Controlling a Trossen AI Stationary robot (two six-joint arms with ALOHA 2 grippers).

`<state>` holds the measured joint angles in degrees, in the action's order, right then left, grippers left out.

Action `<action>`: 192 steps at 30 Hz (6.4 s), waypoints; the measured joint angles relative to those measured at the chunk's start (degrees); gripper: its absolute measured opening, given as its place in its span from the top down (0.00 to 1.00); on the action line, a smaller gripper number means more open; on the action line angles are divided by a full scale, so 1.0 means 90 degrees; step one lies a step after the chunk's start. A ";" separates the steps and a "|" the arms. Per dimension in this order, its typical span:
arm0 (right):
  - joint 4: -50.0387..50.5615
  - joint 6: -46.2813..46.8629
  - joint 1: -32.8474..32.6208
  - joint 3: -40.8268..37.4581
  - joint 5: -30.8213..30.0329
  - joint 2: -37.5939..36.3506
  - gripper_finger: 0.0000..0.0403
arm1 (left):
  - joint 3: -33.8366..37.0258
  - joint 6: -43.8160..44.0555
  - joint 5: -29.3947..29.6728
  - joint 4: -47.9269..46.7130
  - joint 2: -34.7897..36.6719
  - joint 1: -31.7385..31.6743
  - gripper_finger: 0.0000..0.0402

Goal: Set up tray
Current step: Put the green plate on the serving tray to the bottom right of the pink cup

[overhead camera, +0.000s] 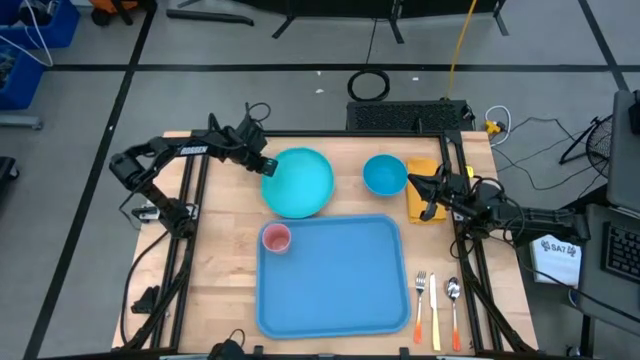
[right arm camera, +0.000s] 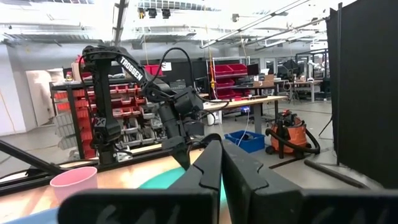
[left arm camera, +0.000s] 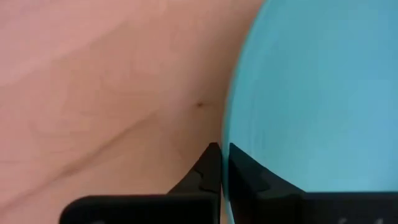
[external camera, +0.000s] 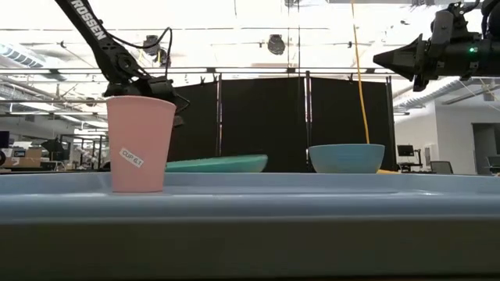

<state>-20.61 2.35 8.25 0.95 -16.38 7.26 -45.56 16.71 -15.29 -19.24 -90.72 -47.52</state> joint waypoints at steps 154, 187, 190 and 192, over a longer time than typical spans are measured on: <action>0.0086 0.0332 -0.0011 -0.0001 0.0019 0.0120 1.00 | -0.3459 0.0840 0.1778 -0.2700 -0.1571 0.6623 0.64; 0.0229 0.0498 -0.0012 0.0000 0.0005 0.0117 1.00 | -0.5821 0.0358 0.2074 -0.3997 -0.3686 0.7881 1.00; 0.0226 0.0498 -0.0012 -0.0001 0.0004 0.0117 1.00 | -0.5797 0.0365 0.1784 -0.4078 -0.3775 0.7860 1.00; 0.0223 0.0498 -0.0012 -0.0001 0.0004 0.0117 1.00 | -0.5797 0.0373 0.1686 -0.4090 -0.3819 0.7860 1.00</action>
<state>-18.60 6.83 8.14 0.94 -16.35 8.32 -97.73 20.06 -0.12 -56.06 -125.09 23.22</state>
